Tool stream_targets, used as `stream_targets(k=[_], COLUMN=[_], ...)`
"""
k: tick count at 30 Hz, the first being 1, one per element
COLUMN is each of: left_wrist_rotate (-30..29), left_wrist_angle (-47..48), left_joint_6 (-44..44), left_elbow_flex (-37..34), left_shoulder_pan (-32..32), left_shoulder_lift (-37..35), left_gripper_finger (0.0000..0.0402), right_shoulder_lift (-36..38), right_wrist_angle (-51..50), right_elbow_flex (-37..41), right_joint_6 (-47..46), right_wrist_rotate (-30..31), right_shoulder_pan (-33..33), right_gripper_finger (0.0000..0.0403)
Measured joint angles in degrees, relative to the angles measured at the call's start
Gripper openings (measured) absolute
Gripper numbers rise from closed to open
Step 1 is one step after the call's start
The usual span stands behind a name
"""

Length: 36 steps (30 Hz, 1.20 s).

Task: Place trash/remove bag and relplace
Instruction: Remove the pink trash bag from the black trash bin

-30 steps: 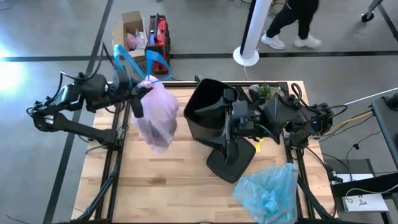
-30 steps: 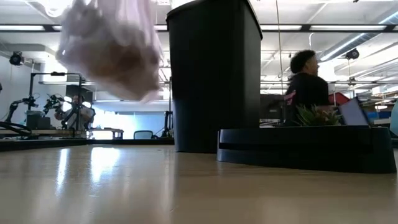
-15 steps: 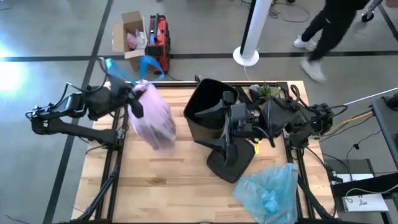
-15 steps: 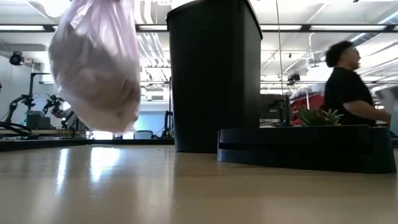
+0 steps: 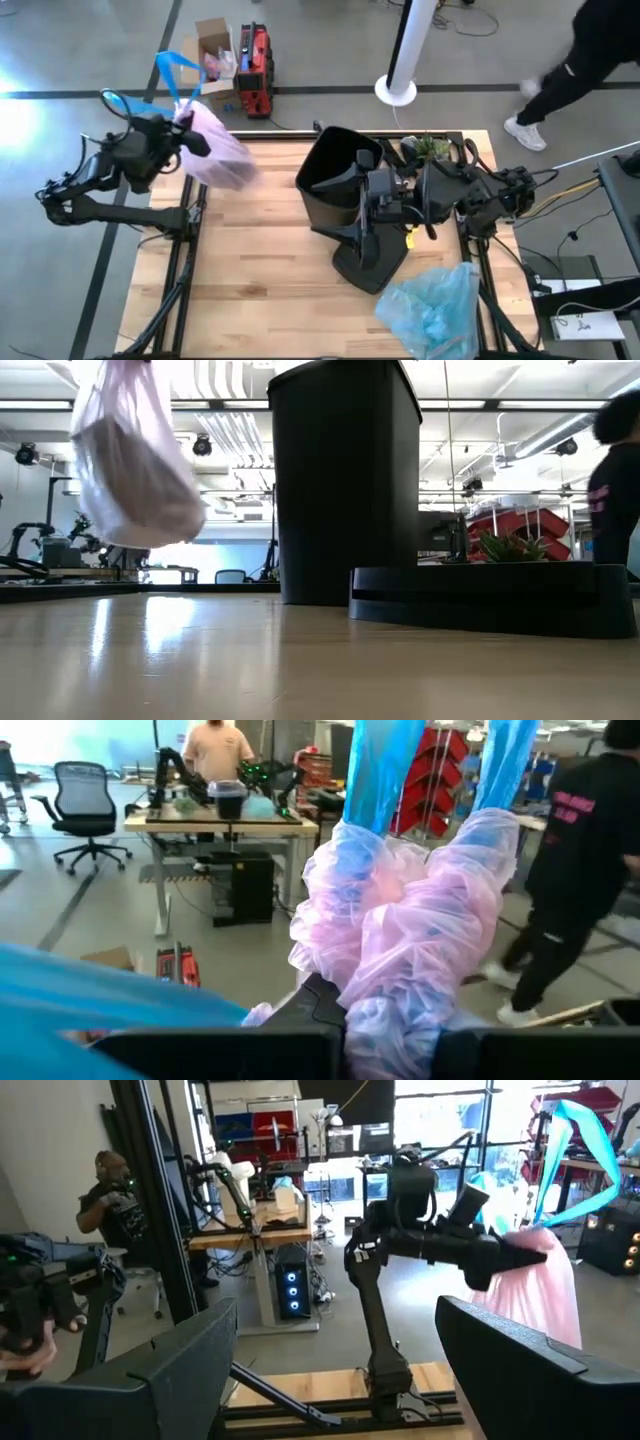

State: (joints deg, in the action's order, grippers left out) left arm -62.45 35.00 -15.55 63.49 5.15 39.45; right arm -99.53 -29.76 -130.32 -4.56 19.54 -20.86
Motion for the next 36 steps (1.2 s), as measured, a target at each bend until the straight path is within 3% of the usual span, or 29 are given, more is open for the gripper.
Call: stream_targets(k=[15, 24, 31, 36], left_wrist_rotate=[6.7, 5.4, 16.5, 17.4], left_wrist_angle=[-17.8, -18.8, -18.9, -18.2], left_joint_6=[0.1, 1.3, 1.4, 1.2], left_elbow_flex=[-13.2, -13.9, -15.8, -20.7], left_shoulder_pan=[1.0, 12.2, 21.3, 21.7], left_shoulder_lift=[8.1, 7.7, 7.3, 8.4], left_gripper_finger=[0.0, 0.0, 0.0, 0.0], right_shoulder_lift=[0.0, 0.0, 0.0, 0.0], right_wrist_angle=[0.0, -0.1, -0.1, -0.1], right_elbow_flex=[0.3, 0.7, 2.2, 2.9], right_joint_6=[-3.3, -5.7, -6.1, -6.4], right_wrist_rotate=[0.0, 0.0, 0.0, 0.0], right_shoulder_pan=[0.0, -0.4, -1.0, -1.0], right_gripper_finger=[0.0313, 0.0298, 0.0286, 0.0281])
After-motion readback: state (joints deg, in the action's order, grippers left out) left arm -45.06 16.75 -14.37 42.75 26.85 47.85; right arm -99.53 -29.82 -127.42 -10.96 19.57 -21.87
